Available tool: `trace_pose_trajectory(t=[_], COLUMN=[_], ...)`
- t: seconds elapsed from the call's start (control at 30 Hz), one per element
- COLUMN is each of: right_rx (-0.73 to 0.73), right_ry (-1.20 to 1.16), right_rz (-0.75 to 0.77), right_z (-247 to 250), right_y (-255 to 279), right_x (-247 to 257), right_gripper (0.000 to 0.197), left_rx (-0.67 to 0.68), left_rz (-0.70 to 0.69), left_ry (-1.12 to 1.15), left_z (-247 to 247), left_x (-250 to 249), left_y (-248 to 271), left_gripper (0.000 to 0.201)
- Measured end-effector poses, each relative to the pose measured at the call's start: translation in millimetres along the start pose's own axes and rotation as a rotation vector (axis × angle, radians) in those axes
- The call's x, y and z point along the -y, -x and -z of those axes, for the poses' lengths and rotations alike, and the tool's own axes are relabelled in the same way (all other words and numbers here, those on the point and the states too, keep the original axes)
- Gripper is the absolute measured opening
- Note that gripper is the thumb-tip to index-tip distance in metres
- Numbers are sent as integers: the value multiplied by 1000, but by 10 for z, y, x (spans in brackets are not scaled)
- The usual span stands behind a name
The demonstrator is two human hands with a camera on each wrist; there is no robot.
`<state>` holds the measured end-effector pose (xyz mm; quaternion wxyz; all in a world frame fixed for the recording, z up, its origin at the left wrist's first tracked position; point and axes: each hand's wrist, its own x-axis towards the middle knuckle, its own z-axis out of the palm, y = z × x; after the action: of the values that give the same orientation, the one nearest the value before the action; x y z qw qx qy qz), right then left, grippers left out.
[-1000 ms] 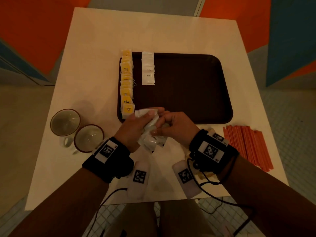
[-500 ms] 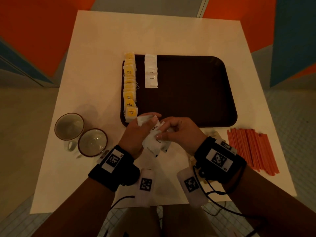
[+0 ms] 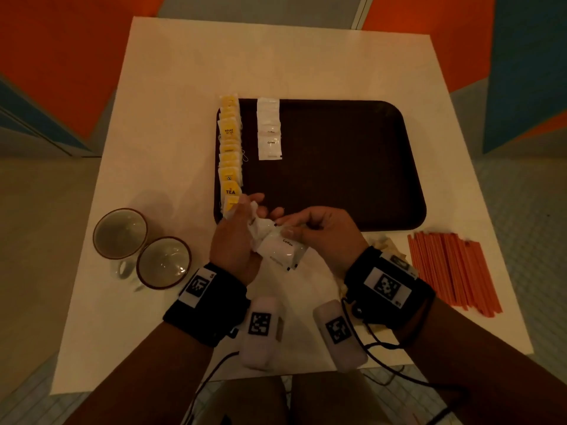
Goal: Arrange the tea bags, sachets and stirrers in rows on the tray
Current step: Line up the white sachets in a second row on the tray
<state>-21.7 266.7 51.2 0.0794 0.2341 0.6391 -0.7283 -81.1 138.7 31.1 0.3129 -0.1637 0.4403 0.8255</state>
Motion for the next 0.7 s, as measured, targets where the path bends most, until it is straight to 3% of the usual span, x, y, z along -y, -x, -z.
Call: trace_pose_trajectory(t=[0.1,0.2,0.27,0.33,0.7], right_rx=[0,99,186,234,144], right_ry=[53,80,91,144,651], right_rz=[101,162,160,183,320], right_z=[115,124,54,-16,55], right_y=[-26,-37,-41,-46,-138], right_x=[85,175,195,192,207], right_gripper=[14,16,16,15,9], left_rx=[-31,132,266,307,274], left_rz=[126,290,377,432,331], left_ry=[-202,-374,-311,-215,-256], left_z=[69,53,9,-27,21], left_x=[-82,-73,-32,-14,11], left_y=[-7,74,131,167,99], left_gripper=[52,59,59,58,52])
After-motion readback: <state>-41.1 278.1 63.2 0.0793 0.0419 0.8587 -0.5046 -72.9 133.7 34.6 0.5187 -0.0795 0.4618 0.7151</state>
